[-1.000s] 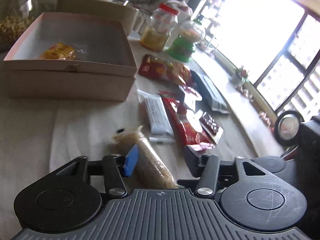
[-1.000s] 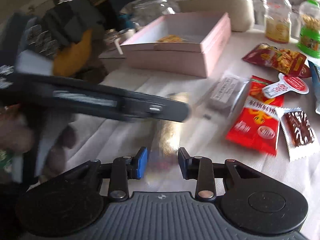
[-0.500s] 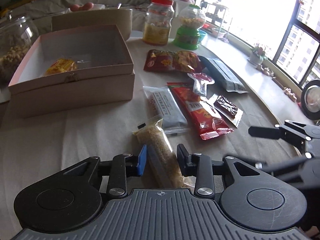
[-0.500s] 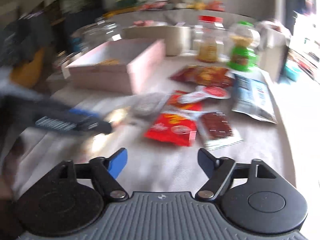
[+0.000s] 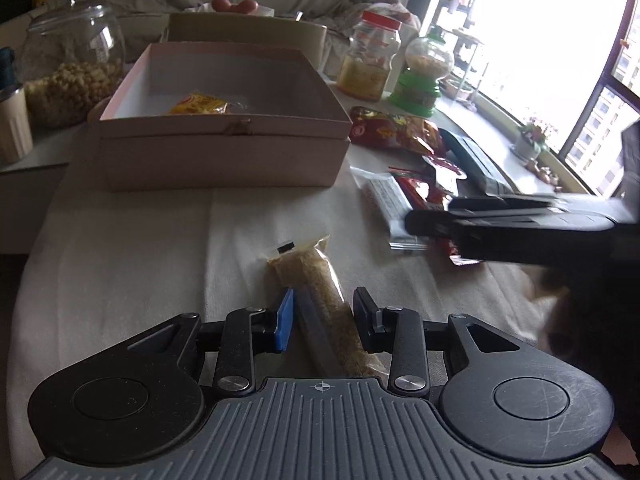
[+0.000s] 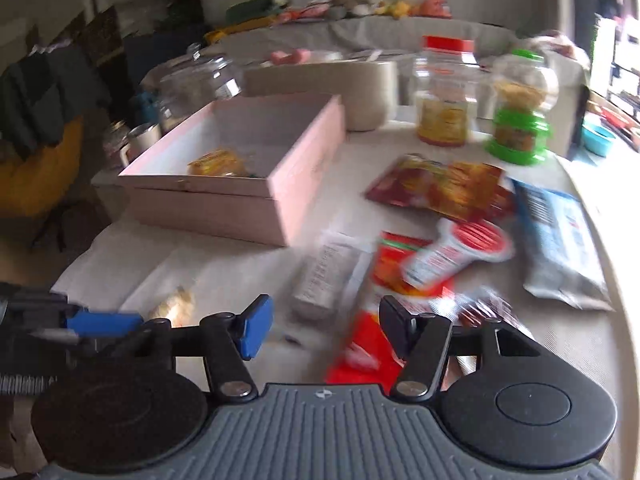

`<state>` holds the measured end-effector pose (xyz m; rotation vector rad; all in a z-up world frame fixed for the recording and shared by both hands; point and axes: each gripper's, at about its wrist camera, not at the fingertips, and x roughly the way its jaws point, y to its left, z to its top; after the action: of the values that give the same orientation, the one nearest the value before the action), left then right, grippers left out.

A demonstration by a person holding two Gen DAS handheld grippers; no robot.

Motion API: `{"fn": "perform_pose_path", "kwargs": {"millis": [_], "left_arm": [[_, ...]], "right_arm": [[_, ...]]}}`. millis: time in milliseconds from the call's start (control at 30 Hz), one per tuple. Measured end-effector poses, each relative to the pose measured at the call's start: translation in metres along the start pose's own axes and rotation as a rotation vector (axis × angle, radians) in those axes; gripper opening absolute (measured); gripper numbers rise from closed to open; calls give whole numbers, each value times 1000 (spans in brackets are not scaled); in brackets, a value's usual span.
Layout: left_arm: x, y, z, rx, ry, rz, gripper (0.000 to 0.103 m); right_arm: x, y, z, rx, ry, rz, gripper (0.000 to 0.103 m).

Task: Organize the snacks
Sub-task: 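Grasp the rice-cracker stick with the left gripper while the right gripper grasps the biscuit packet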

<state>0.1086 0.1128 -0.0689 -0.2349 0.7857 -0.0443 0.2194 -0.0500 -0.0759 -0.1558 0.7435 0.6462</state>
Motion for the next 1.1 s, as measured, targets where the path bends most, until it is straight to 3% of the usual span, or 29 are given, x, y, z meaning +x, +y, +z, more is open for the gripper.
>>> {"fn": "perform_pose_path", "kwargs": {"millis": [167, 233, 267, 433, 600, 767, 900, 1100], "left_arm": [[4, 0, -1, -18, 6, -14, 41], [7, 2, -4, -31, 22, -28, 42], [8, 2, -6, -30, 15, -32, 42], [8, 4, -7, -33, 12, -54, 41], [8, 5, -10, -83, 7, -78, 39], [5, -7, -14, -52, 28, -66, 35], [4, -20, -17, 5, 33, -17, 35], [6, -30, -18, 40, 37, 31, 35]], "right_arm": [[36, 4, 8, 37, 44, -48, 61], [33, 9, 5, 2, 46, -54, 57], [29, 12, 2, -20, 47, -51, 50], [-4, 11, -26, -82, 54, 1, 43], [-45, 5, -59, -88, 58, -3, 42], [-78, 5, -81, -98, 89, 47, 43], [-76, 3, -83, -93, 61, 5, 55], [-60, 10, -78, -83, 27, 0, 57]]}}
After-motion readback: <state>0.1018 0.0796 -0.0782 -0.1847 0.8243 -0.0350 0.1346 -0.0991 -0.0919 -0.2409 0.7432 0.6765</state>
